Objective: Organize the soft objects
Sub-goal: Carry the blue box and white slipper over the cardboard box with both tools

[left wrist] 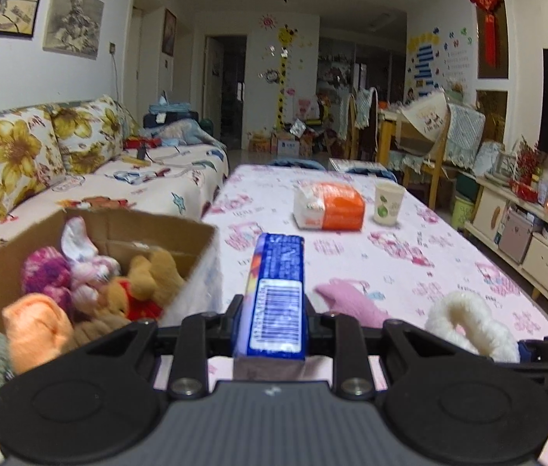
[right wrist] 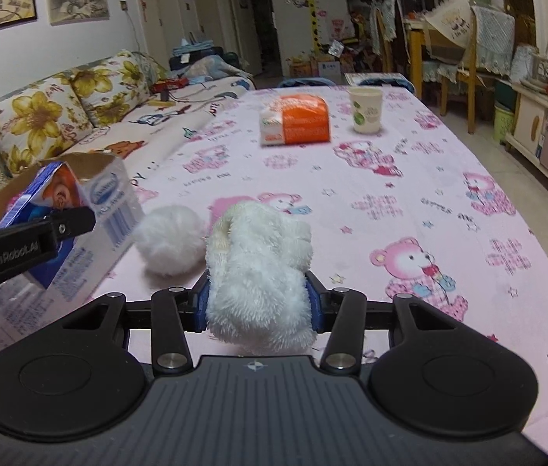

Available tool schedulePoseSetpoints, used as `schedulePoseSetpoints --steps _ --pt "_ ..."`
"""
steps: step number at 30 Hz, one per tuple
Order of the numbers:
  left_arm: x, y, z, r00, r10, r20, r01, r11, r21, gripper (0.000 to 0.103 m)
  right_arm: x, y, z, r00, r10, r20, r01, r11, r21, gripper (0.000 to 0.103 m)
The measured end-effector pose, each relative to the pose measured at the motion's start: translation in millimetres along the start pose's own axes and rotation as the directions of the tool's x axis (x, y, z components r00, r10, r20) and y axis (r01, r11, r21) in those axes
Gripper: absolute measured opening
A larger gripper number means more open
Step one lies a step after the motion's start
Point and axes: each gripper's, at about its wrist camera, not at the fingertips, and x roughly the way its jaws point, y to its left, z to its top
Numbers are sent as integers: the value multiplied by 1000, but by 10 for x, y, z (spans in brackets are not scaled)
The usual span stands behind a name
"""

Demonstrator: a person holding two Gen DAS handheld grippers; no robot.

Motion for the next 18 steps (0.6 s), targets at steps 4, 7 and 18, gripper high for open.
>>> schedulePoseSetpoints --steps 4,7,18 --pt "-75 116 65 1000 17 26 -16 1000 -21 25 -3 80 73 1000 26 13 -26 1000 -15 58" --pt "-113 205 99 999 34 40 -32 999 -35 25 14 140 106 999 48 15 -48 999 -25 58" --pt "-193 533 210 992 101 76 -92 989 -115 25 95 368 210 990 138 8 -137 989 -57 58"
